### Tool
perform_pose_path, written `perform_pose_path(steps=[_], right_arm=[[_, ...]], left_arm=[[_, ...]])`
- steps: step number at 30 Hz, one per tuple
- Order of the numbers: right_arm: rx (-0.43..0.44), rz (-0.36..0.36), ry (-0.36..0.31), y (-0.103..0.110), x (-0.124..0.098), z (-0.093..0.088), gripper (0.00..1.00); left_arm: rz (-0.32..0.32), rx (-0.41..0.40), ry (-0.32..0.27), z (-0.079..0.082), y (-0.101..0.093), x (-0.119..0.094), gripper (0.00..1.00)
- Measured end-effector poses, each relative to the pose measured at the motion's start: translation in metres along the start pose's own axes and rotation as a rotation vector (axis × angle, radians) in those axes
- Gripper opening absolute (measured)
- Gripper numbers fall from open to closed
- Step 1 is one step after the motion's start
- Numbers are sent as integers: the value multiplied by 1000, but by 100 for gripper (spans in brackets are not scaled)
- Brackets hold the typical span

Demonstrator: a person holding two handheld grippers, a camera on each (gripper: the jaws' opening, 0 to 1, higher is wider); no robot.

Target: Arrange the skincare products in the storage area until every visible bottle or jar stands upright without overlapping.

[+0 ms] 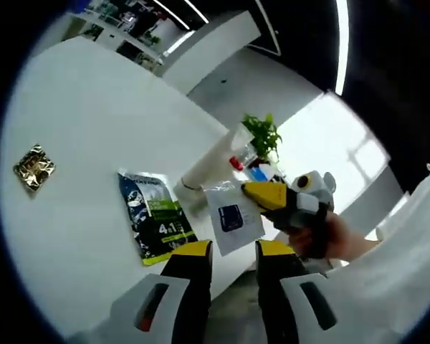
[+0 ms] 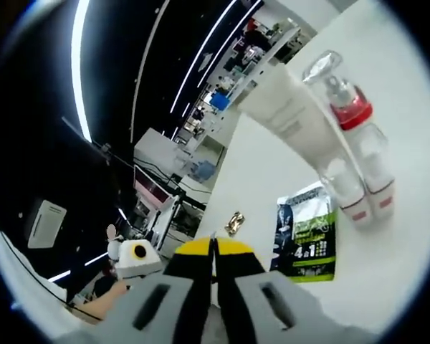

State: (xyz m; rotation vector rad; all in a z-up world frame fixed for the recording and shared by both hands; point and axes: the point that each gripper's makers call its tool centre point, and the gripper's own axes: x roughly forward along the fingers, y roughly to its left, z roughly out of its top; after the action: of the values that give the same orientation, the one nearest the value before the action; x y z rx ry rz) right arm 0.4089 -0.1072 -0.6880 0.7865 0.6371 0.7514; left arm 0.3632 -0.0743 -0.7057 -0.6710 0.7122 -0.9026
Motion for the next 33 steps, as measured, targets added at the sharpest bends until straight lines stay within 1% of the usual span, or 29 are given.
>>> perform_pose_path(steps=[3,5,6,7,9,12,13,14,15,17,18,20,22,23,24,26,29,33], right_arm=[[-11,-5,10,-2,4,-2,1],[-30,-14,8,-3,7,-3,1],[-34,-16,9,-4,9,-3,1],[-44,-19,13,-4,11,-4,1],[-84,-36,27,-6,20,-8,1],[-122,-40,50,-3,29,-15,1],[-146,-43,62,-3,31,-18,1],[-200,-47,76,-4,34,-21,1],[-220,-48,79,-3,36,-23,1],[-350,-54,101,-1,43,-30,1],[-453,-47,144,1,48,-39,1],[-569,-45,224,0,56,-56,1],[-633,-52,264,-3,64,-66,1],[-652,-53,269,-4,67,-68,1],[-653,-56,270,-5,71,-70,1],[-637,-65,273,-9,76,-70,1],[-612,-84,282,-18,83,-69,1],[-643,-111,307,-29,92,-72,1]], left_arm=[[9,-7,-12,3,2,-3,13],[20,-10,-16,5,4,-5,5],[37,-4,-20,8,7,-8,1],[49,2,-28,9,10,-10,1],[64,-18,-33,12,14,-14,0],[112,-27,-27,11,26,-21,0],[123,-35,-23,11,28,-23,0],[145,-46,-25,10,34,-27,0],[157,-51,-25,10,37,-29,0],[197,-63,-17,7,45,-34,0],[245,-62,1,2,55,-39,0],[302,-58,31,-6,67,-47,0],[319,-70,38,-10,73,-51,0],[328,-85,37,-11,76,-54,0],[328,-95,31,-11,78,-56,0],[335,-116,16,-9,80,-58,0],[343,-111,8,-5,85,-57,0],[365,-129,-4,-3,96,-53,0]])
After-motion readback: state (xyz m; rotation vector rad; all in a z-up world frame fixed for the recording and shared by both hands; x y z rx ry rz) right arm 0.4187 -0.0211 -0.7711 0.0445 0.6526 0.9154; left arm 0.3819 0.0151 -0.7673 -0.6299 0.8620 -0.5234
